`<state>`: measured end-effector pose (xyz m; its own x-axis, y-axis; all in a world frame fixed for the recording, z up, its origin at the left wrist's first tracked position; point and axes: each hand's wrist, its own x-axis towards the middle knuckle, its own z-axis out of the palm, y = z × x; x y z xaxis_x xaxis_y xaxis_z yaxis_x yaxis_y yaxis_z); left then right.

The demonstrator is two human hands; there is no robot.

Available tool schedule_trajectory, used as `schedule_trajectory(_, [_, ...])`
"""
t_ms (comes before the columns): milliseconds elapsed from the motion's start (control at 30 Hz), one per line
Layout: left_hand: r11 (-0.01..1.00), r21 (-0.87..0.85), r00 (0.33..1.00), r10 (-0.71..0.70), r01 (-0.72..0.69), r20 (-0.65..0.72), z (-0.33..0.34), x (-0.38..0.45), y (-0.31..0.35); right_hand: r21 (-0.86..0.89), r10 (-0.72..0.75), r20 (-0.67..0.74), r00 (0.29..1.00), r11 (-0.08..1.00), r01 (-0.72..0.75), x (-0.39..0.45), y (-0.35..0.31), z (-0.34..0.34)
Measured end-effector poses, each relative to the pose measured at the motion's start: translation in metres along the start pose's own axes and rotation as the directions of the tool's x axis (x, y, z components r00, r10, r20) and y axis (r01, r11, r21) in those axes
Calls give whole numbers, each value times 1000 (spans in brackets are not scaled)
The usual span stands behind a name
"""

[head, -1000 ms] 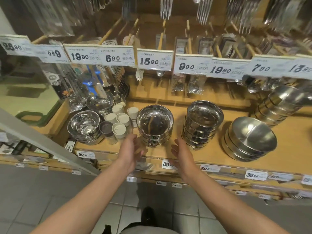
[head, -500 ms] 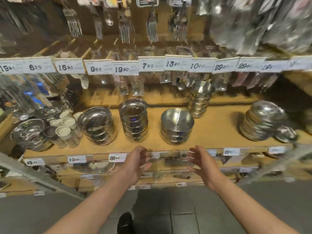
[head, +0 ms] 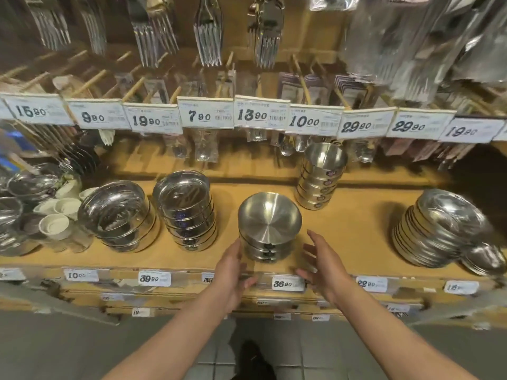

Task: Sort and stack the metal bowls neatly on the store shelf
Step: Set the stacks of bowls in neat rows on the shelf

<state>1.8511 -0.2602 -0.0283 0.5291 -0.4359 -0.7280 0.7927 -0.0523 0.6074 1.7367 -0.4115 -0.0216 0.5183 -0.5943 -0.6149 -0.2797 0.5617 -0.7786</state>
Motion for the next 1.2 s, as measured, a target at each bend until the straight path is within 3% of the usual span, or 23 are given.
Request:
schedule_trajectory(100, [998,-61,999,16,-17,-30,10,21,-1,-19,41,52,998,999,-40,28,-6,9])
schedule_trajectory(400, [958,-284,989,6,-48,-146,35,79,28,-57,-15,210,978,998,28,105,-35,40])
schedule_trajectory(633, [884,-391,950,157,-258,-270,57,126,62,-112,-69,299,952,988,107,170,-63,86])
schedule_trajectory(800, [807,-448,903,227,-384,-366,62,144,67,-175,-24,343,939,981,89,190,-72,109])
schedule_trajectory(1067, [859,-153,768,339,-488,-543,70,138,57,-101,39,304,952,995,-9,185,-77,110])
schedule_trajectory(1200, [865,-197,823,333,-461,-461,81,116,31,-167,144,255,956,980,-103,166,-65,75])
